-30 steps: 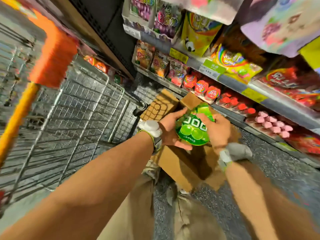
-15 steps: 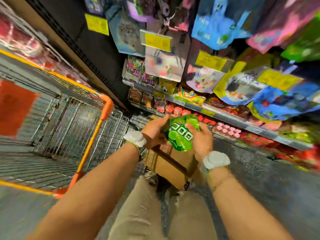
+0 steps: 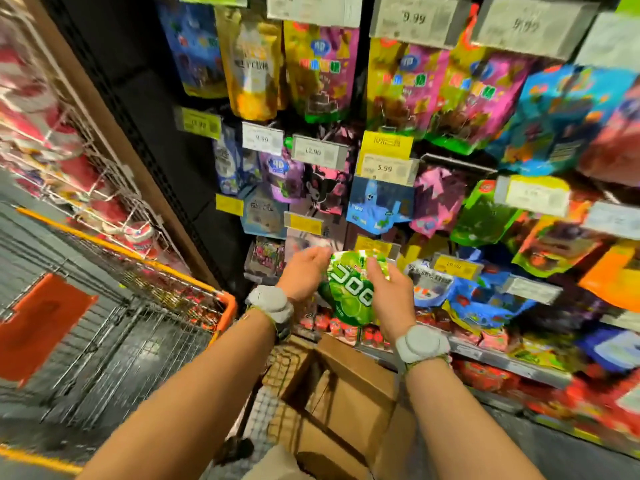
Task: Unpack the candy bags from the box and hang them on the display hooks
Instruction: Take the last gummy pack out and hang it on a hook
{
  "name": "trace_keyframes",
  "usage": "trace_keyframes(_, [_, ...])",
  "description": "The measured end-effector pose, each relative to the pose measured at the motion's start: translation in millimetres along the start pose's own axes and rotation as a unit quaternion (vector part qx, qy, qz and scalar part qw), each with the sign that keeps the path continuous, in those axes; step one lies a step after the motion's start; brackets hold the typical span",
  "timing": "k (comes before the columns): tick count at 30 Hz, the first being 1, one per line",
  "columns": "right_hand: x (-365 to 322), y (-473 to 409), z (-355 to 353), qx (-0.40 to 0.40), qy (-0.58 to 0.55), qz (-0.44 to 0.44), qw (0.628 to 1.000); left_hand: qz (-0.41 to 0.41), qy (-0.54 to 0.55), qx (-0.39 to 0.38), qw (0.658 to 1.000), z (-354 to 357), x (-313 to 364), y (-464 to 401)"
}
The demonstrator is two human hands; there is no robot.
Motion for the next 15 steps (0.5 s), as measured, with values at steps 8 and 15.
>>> trace_keyframes(8, [-78,1,17,-0.003,0.002,-0.109,0.994,0.117,0.040,0.038,0.992,-39,69,-24])
trace_keyframes(15, [-143,-7,53,-0.026,0.019,-0.216,0.976,0.180,0.061,0.040,0.981,-92,140,-22])
Point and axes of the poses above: each hand's wrist, its own y-axis away from the middle knuckle, its own z-axis out of the palm, x = y × z, the point moved 4 cm from there along -y, towards the middle knuckle, and after that the axes turned 9 degrees about x, right-handed, at the moved point
